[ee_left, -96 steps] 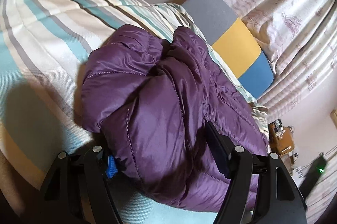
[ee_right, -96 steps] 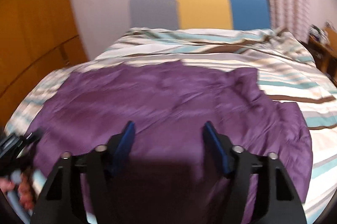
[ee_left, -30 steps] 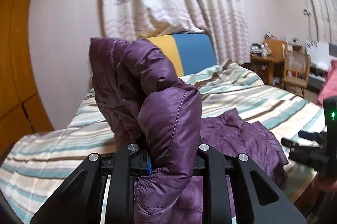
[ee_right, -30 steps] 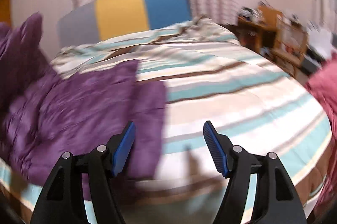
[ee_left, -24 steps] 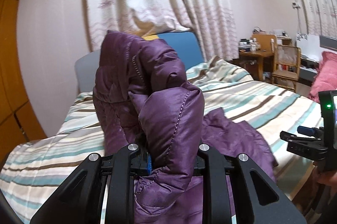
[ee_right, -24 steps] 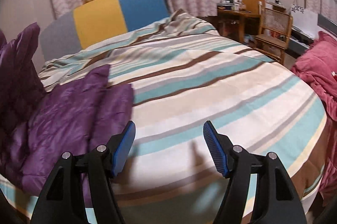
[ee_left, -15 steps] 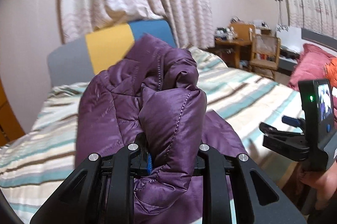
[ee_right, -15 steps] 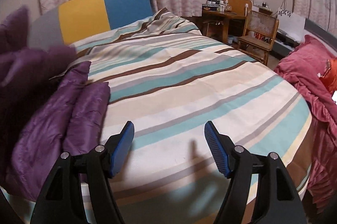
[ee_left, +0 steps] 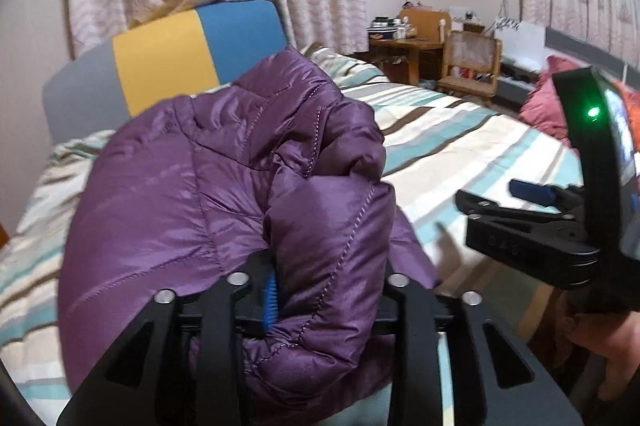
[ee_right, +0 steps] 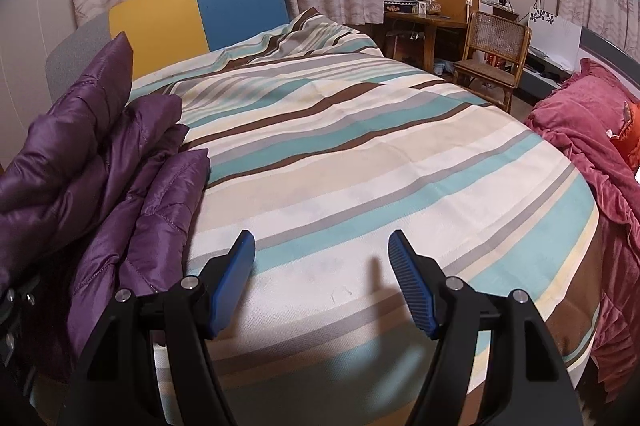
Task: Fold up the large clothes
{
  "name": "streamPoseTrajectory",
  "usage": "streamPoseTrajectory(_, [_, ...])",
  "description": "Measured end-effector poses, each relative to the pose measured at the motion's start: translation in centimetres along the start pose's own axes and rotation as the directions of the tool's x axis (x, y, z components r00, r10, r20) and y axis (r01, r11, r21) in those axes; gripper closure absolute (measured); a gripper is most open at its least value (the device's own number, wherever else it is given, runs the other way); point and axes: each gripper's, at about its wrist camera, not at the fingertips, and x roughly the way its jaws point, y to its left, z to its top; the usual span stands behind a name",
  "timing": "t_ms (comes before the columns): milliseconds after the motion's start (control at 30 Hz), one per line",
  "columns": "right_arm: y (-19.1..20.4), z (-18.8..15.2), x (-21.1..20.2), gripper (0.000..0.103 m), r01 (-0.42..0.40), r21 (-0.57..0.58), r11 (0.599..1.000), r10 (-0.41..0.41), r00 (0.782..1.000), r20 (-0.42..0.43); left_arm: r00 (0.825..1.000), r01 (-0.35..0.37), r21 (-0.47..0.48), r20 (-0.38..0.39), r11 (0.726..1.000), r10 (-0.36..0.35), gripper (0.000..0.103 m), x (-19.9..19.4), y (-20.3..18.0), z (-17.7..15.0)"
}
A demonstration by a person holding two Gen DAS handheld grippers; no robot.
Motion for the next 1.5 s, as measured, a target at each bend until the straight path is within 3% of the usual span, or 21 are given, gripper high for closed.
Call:
streamPoseTrajectory(67, [0.1, -0.1, 0.1, 0.034, -0.008, 0.003, 1.0, 0.008, 1.0, -0.005, 0.998, 0.06, -0.017, 0.007, 0.998, -0.06, 0.046, -0.2, 0.2, -0.2])
streamPoseTrajectory(133, [0.1, -0.2, 0.1, 0.034, -0.011, 0.003, 1.0, 0.011, 1.0, -0.004, 0.992, 0.125, -0.029, 0.02, 0.992, -0.124, 0.033, -0.7, 0.2, -0.1])
streamPoseTrajectory(233, [0.3, -0.1, -0.1, 0.034, -0.016, -0.002, 1.0, 0.016, 1.0, 0.003, 0.988, 0.15, -0.038, 0.043, 0.988, -0.148, 0.029, -1.6, 0.0, 0.0])
streamPoseTrajectory(300, [0.4, -0.1, -0.2, 0.034, -0.019, -0.004, 1.0, 0.019, 1.0, 0.004, 0.98, 0.194, -0.095, 0.062, 0.976, -0.189, 0.026, -2.6, 0.5, 0.1])
streamPoseTrajectory(367, [0.4, -0.1, -0.2, 0.034, -0.022, -0.004, 1.0, 0.022, 1.0, 0.005, 0.961, 0.269, -0.157, 0.103, 0.95, -0.255, 0.015, -4.3, 1.2, 0.3])
streamPoseTrajectory(467, [0.5, 0.0, -0.3, 0.034, -0.028, -0.008, 1.0, 0.028, 1.0, 0.006, 0.943, 0.321, -0.182, 0.157, 0.929, -0.295, 0.013, -6.5, 1.8, 0.6])
streamPoseTrajectory(600, [0.6, 0.4, -0.9, 0.034, -0.046, -0.01, 0.999, 0.046, 0.999, 0.016, 0.955, 0.26, -0.255, 0.213, 0.931, -0.208, 0.013, -8.4, 4.9, 0.3])
streamPoseTrajectory(700, [0.8, 1.3, -2.1, 0.034, -0.073, -0.005, 0.997, 0.073, 0.997, 0.038, 0.974, 0.16, -0.405, 0.214, 0.9, -0.076, 0.013, -8.6, 9.4, 0.0])
streamPoseTrajectory(767, [1.3, 2.4, -3.2, 0.034, -0.103, -0.003, 0.995, 0.103, 0.993, 0.06, 0.984, 0.066, -0.512, 0.175, 0.856, 0.029, 0.013, -8.2, 12.8, -0.2])
streamPoseTrajectory(833, [2.1, 4.0, -4.3, 0.034, -0.14, -0.01, 0.99, 0.14, 0.986, 0.085, 0.985, -0.004, -0.61, 0.136, 0.793, 0.11, 0.013, -7.6, 16.2, -0.7])
streamPoseTrajectory(933, [4.6, 6.7, -5.9, 0.034, -0.208, -0.046, 0.977, 0.212, 0.97, 0.115, 0.985, -0.104, -0.684, 0.032, 0.722, 0.172, 0.013, -5.7, 19.6, -0.6])
streamPoseTrajectory(1000, [7.2, 8.9, -7.0, 0.033, -0.263, -0.092, 0.96, 0.274, 0.952, 0.136, 0.985, -0.133, -0.704, -0.019, 0.697, 0.169, 0.013, -4.5, 20.9, -0.6])
streamPoseTrajectory(1067, [10.3, 11.0, -7.7, 0.03, -0.312, -0.132, 0.941, 0.33, 0.932, 0.149, 0.989, -0.134, -0.701, -0.046, 0.7, 0.144, 0.013, -3.3, 21.6, 0.2])
streamPoseTrajectory(1200, [16.8, 14.8, -6.6, 0.029, -0.391, -0.155, 0.907, 0.41, 0.904, 0.119, 0.991, -0.135, -0.631, -0.084, 0.764, 0.106, 0.015, -1.0, 20.1, 2.2])
streamPoseTrajectory(1233, [18.4, 15.4, -5.7, 0.03, -0.403, -0.156, 0.902, 0.42, 0.902, 0.102, 0.989, -0.145, -0.598, -0.117, 0.788, 0.093, 0.02, -0.2, 19.3, 2.6])
streamPoseTrajectory(1333, [21.8, 16.1, -2.6, 0.031, -0.394, -0.16, 0.905, 0.406, 0.913, 0.048, 0.985, -0.155, -0.525, -0.149, 0.837, 0.089, 0.023, 0.9, 17.7, 2.8])
streamPoseTrajectory(1500, [21.8, 14.7, 2.9, 0.034, -0.324, -0.175, 0.93, 0.327, 0.945, -0.009, 0.986, -0.15, -0.474, -0.139, 0.867, 0.095, 0.023, 1.3, 16.6, 2.7])
